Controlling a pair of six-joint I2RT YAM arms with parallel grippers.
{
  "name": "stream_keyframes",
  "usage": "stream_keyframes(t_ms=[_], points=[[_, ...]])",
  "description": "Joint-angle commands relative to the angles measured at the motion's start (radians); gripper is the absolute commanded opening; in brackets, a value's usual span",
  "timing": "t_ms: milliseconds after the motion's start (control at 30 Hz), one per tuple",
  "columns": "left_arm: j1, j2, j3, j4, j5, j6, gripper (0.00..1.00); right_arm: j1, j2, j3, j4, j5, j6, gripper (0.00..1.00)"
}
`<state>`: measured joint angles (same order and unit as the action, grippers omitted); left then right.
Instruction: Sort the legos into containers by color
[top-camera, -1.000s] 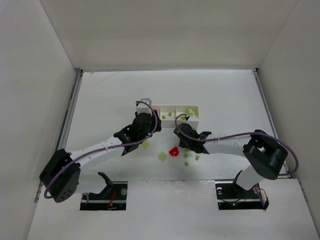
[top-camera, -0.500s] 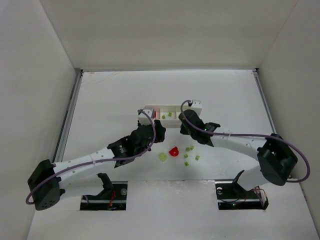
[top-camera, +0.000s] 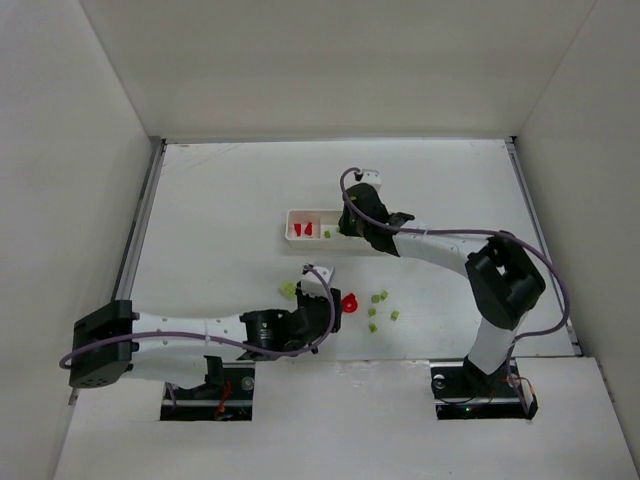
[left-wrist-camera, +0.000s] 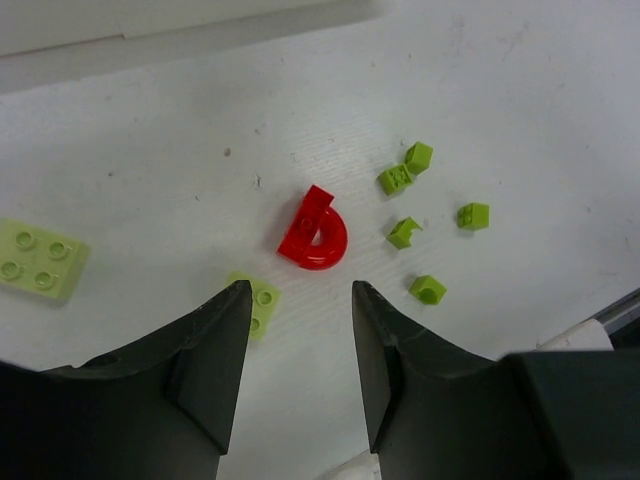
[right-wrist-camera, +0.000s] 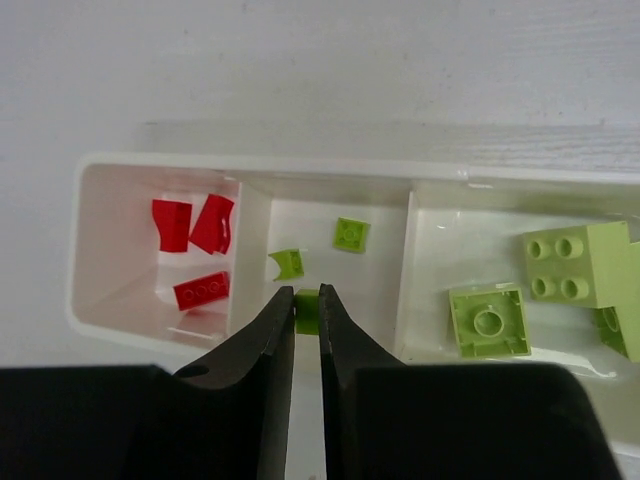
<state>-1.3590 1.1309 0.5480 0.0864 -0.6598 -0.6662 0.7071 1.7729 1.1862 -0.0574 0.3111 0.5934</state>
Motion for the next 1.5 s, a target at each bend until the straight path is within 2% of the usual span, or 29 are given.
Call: stream_keyframes(t_ms=[0, 133, 233, 367, 567, 800, 1033, 1467], points=[[-0.05, 0.03, -0.028, 0.113, -0.069, -0.065, 0.41, -0.001, 0.013, 0.07, 0.033, -0.033, -0.018, 0.2], [-0.1, 0.122, -0.017, 0.214, -0.08, -0.056, 0.42, 0.002, 0.013, 0.087, 0.033, -0.037, -0.018, 0.37], [-0.125, 0.206, 0.033, 0.216, -0.077, -0.046, 0.42, 0.004, -0.003, 0.084, 0.033, -0.035, -0.018, 0.42], [-0.168, 0.291, 0.096, 0.217, -0.07, -0.023, 0.43, -0.004, -0.039, 0.049, 0.048, -0.024, -0.012, 0.41], [-0.212, 0.381, 0.182, 0.196, -0.041, 0.01, 0.44, -0.041, -0.191, -0.124, 0.117, -0.012, 0.008, 0.41], [-0.205, 0.529, 0.285, 0.151, -0.011, 0.027, 0.46, -0.045, -0.329, -0.27, 0.133, -0.001, 0.026, 0.43], [-0.18, 0.569, 0.302, 0.157, -0.021, 0.028, 0.46, -0.064, -0.447, -0.39, 0.128, -0.01, 0.025, 0.45], [-0.142, 0.664, 0.337, 0.168, -0.023, 0.091, 0.46, -0.117, -0.524, -0.505, 0.154, -0.02, 0.025, 0.45]])
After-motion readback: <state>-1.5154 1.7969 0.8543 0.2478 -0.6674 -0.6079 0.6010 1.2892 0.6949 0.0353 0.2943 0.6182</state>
